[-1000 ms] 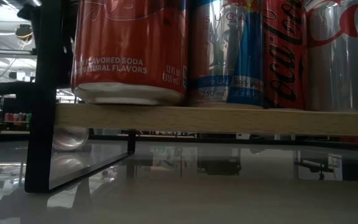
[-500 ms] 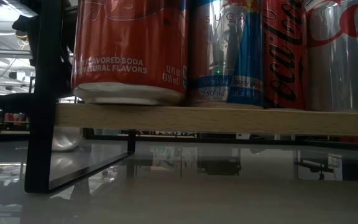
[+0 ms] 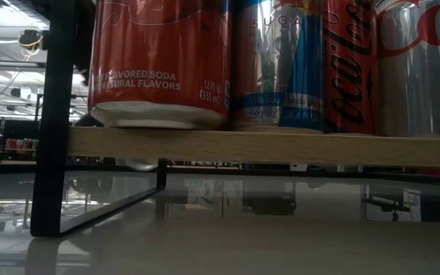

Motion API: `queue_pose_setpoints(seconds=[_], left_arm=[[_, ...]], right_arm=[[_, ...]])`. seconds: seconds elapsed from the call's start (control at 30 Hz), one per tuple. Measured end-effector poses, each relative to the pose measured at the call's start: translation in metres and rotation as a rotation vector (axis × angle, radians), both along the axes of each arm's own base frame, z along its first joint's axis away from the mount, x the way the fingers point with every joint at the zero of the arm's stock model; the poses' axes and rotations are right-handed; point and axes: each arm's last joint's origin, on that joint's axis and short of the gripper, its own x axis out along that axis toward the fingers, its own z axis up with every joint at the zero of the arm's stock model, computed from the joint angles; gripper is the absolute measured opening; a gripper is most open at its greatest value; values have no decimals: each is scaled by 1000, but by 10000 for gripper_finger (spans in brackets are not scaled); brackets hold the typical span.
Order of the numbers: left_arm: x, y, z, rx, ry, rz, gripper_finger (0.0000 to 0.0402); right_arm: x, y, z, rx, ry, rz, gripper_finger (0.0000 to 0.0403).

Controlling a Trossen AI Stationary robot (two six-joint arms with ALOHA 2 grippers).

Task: Place canned beverage on shelf
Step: Put the blue soda can on the shelf

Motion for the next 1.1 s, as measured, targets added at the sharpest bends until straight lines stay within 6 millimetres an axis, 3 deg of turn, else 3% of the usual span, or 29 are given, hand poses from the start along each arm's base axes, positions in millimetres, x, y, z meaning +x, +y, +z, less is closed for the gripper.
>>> queue_pose_setpoints(seconds=[0.3, 0.57, 0.87, 1.1], left_arm=[[27, 42, 31, 340, -122, -251, 225], [35, 74, 62, 611, -320, -580, 225], [36, 79, 78, 799, -446, -804, 225], [36, 75, 79, 808, -482, -905, 225]], right_arm=[[5, 2, 7, 2, -92, -7, 386], [22, -5, 20, -13, -215, 39, 386], [62, -42, 28, 58, -351, 8, 386], [109, -74, 16, 105, -393, -16, 386]])
